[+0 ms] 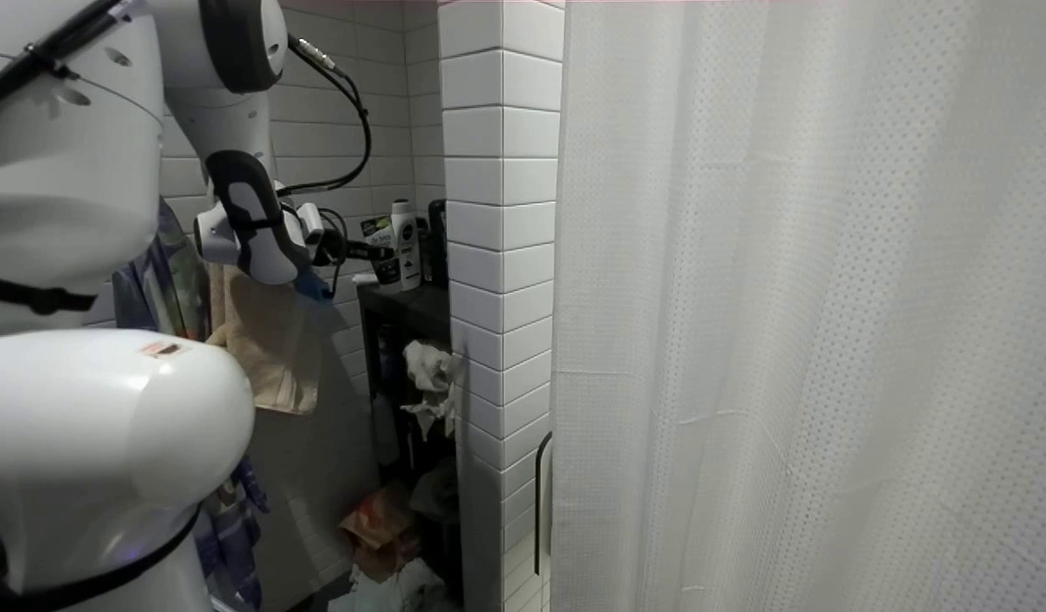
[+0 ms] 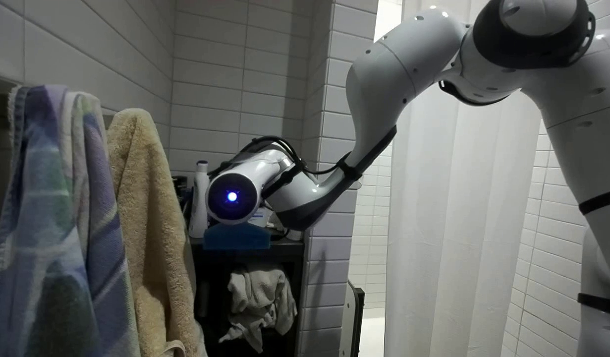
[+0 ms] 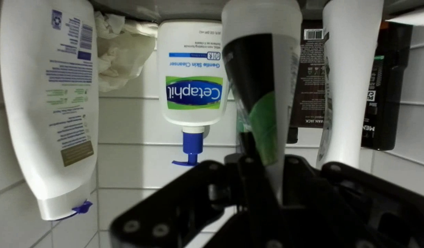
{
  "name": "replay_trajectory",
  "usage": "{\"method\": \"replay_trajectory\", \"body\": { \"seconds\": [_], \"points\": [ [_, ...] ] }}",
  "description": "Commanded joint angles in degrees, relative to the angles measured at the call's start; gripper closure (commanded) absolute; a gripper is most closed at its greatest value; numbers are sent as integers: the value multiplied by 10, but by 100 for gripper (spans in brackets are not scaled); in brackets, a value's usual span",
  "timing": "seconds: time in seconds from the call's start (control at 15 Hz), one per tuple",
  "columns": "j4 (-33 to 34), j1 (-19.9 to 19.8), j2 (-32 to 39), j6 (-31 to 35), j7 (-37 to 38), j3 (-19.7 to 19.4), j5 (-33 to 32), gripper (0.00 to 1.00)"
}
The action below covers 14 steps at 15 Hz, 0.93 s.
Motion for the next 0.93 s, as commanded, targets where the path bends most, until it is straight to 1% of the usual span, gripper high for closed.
{"method": "replay_trajectory", "body": {
  "seconds": [0.0,0.87],
  "points": [
    [7,-16,-15,44,-48,5,23,97],
    [78,-19,2,65,-169,-8,98,97]
  ]
}}
